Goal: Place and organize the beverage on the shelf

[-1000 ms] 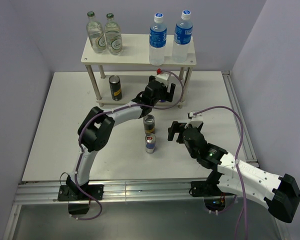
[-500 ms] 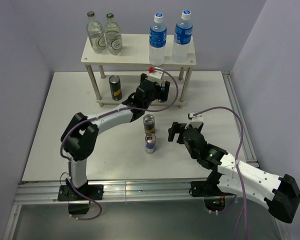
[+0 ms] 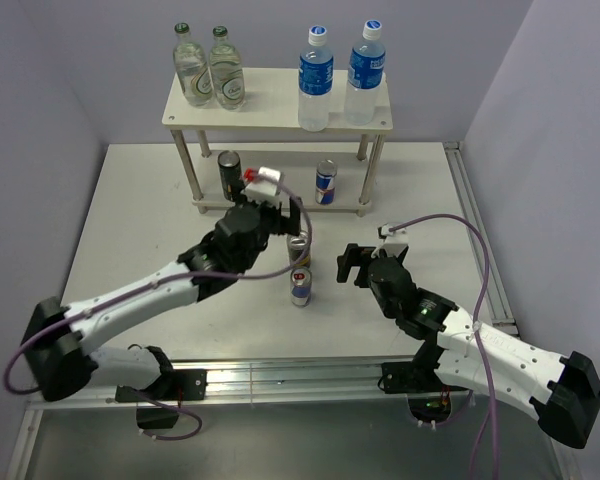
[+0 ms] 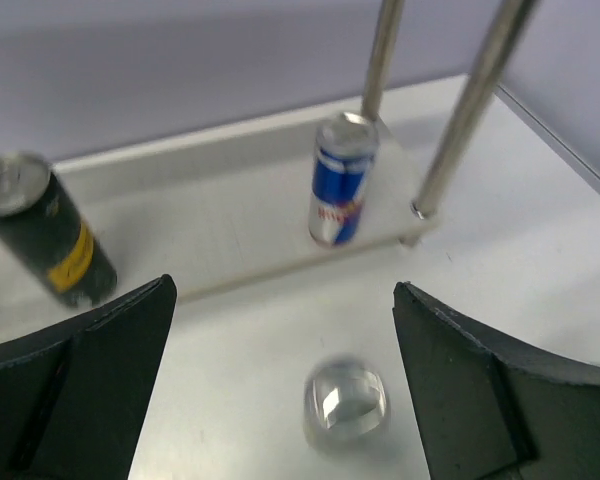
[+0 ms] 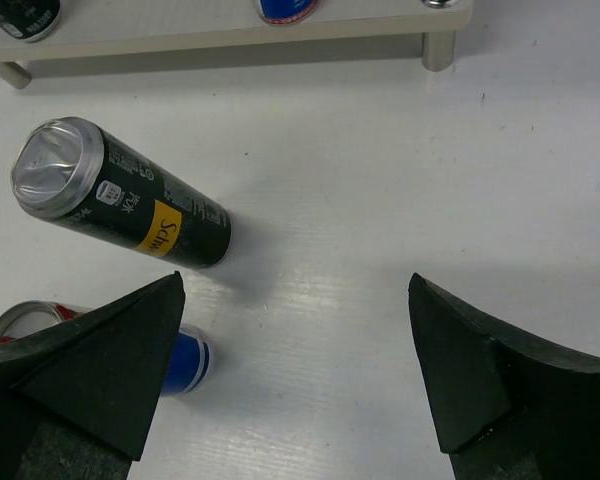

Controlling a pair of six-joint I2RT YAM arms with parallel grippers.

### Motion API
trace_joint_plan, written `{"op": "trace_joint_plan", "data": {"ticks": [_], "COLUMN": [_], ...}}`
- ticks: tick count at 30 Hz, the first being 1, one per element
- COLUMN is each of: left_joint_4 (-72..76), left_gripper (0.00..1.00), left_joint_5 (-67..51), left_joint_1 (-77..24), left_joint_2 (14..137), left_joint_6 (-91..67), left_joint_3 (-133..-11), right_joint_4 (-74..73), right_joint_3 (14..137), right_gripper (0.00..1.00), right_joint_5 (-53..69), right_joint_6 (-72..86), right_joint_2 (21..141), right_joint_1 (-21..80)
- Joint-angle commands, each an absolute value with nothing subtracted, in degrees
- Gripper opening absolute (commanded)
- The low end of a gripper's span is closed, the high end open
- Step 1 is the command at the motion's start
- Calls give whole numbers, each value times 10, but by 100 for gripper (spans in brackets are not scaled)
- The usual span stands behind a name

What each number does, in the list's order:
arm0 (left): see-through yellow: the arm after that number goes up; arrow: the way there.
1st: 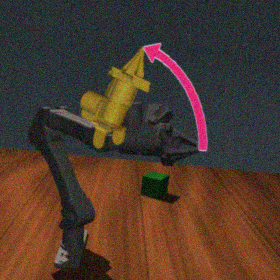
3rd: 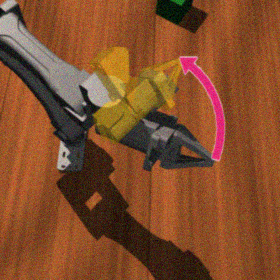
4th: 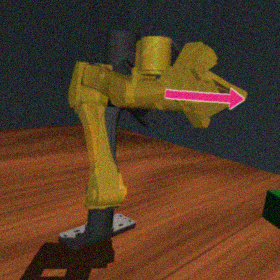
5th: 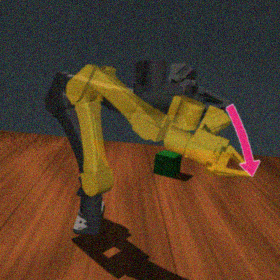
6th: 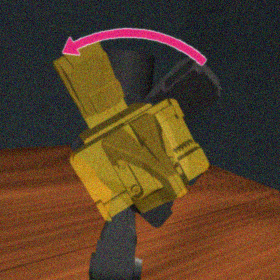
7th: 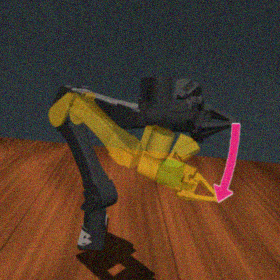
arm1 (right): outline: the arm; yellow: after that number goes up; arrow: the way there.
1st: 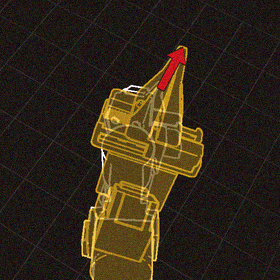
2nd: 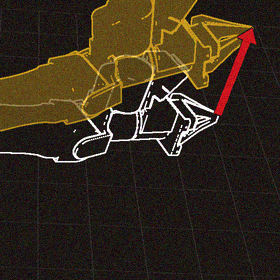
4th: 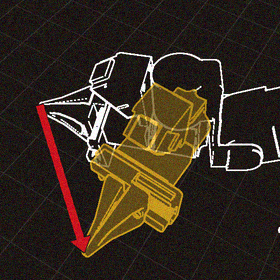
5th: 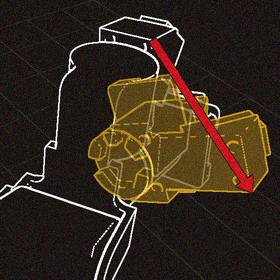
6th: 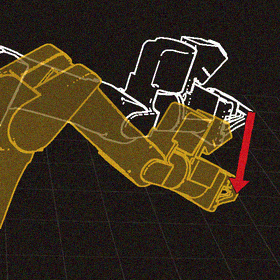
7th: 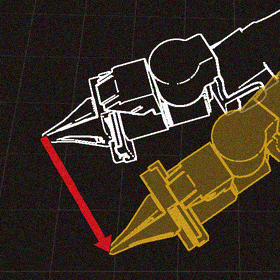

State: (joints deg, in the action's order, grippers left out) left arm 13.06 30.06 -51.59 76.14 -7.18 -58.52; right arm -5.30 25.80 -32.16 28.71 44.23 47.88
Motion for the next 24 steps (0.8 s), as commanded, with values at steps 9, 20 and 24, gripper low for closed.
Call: {"op": "trace_joint_plan", "data": {"ticks": [9, 20, 24], "left_joint_4": [-90, 50, 114], "left_gripper": [99, 99, 99], "left_joint_5": [325, 351, 382], "left_joint_1": [-714, -779, -779], "left_joint_2": [528, 566, 622], "left_joint_6": [-222, -318, -329], "left_joint_3": [-454, -290, -266], "right_joint_4": [-37, -50, -30], "right_joint_3": [262, 265, 258], "right_gripper": [100, 100, 100], "right_joint_5": [-339, -344, -312], "right_joint_6": [289, 294, 283], "right_joint_2": [446, 431, 425], "right_joint_1": [484, 484, 484]}}
